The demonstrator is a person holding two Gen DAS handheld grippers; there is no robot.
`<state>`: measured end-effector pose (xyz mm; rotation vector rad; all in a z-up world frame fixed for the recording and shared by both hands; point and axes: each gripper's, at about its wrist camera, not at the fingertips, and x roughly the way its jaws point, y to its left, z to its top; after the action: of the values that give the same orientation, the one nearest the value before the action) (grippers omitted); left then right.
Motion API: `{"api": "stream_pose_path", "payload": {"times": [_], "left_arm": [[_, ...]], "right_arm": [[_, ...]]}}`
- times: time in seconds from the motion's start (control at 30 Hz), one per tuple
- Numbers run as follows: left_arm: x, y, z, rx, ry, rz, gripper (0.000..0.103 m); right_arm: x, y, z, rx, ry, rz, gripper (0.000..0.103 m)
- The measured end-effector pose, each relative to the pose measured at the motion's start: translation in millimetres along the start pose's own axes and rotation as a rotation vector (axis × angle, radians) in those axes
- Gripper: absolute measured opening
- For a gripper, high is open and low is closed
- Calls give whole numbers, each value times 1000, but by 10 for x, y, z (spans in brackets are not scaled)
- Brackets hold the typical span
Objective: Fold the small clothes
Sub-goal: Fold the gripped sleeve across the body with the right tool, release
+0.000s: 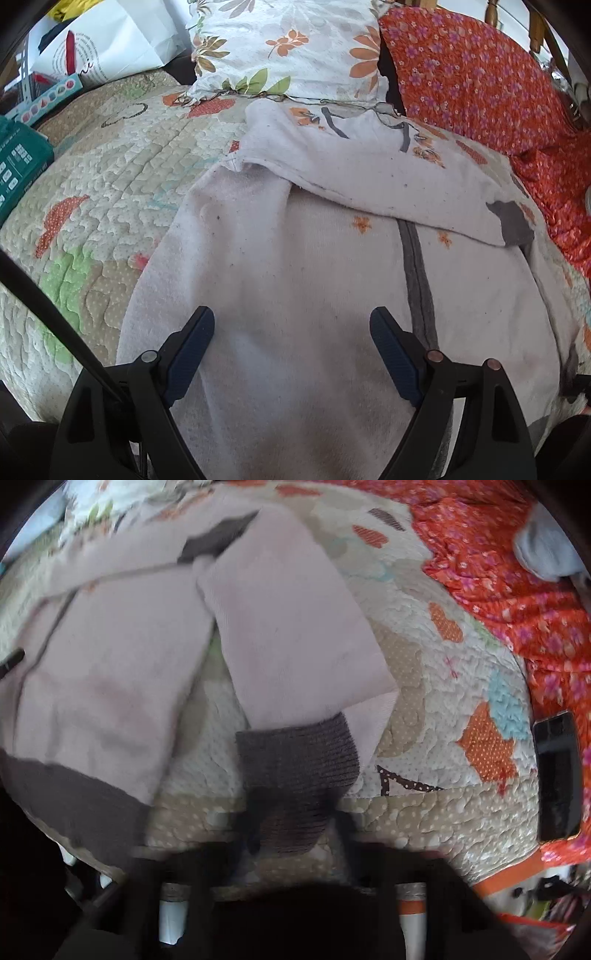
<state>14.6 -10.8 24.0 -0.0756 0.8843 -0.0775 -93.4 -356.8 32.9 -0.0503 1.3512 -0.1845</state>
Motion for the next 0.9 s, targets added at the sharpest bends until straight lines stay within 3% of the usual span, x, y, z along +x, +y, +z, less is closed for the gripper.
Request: {"api": "stream_pose_path", "payload": {"times": [0.13, 0.33, 0.47, 0.57, 0.6, 0.67, 0.7, 0.9], "left_arm": [[-64, 32, 1, -7, -16, -14, 85], [12, 107, 40, -72, 24, -58, 85], [-5, 125, 55, -84, 21, -70, 85], [-16, 152, 64, -102, 20, -77, 85], [-19, 161, 63, -106, 20, -79, 85], [-27, 177, 65, -111, 19, -80, 85], [-31, 181, 65, -113, 17, -81, 85], [-47, 191, 70, -106, 15, -77, 85]], "right_arm": [[-250, -471, -120, 179, -102, 84, 5], [-543, -1362, -593, 497, -228, 86, 2], [-599, -1704, -737, 645, -276, 109, 1], [-562, -1854, -794, 710, -308, 199, 2], [-542, -1887, -819, 737, -315, 241, 5], [-449, -1819, -746, 748, -286, 285, 30], [-394, -1796, -734, 744, -264, 292, 48], [77, -1555, -511, 631, -109, 252, 54]]}}
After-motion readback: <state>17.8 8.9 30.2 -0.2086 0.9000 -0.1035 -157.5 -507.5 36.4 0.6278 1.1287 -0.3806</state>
